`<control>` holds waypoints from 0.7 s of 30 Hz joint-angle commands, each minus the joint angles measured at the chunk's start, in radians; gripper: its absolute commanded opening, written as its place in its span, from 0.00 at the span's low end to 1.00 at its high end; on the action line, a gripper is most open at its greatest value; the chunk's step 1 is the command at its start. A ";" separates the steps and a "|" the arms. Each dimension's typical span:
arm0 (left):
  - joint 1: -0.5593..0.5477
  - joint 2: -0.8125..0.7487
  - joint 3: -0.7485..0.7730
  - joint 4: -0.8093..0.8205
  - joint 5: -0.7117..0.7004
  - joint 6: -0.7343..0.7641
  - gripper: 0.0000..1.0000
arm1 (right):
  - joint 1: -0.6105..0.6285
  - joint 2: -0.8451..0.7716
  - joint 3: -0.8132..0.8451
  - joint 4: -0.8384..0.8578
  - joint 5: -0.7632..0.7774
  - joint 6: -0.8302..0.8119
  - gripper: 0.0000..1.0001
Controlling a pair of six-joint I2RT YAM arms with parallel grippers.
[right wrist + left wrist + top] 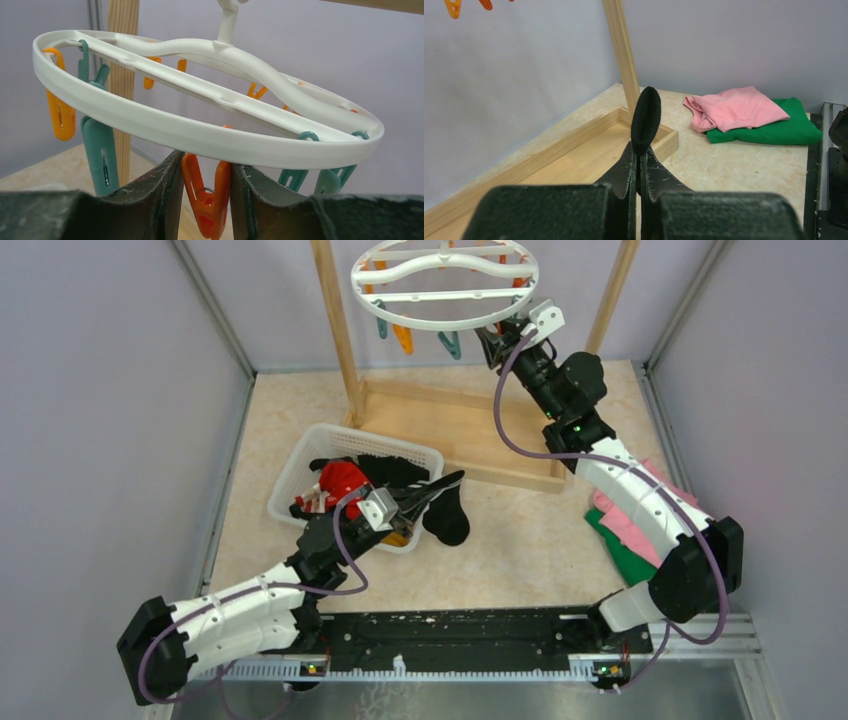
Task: Clip the socks to the hanger
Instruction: Open the clamp at the hanger.
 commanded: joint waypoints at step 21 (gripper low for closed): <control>0.218 0.365 0.226 0.332 0.171 -0.266 0.00 | 0.021 -0.077 0.034 -0.108 -0.025 0.259 0.00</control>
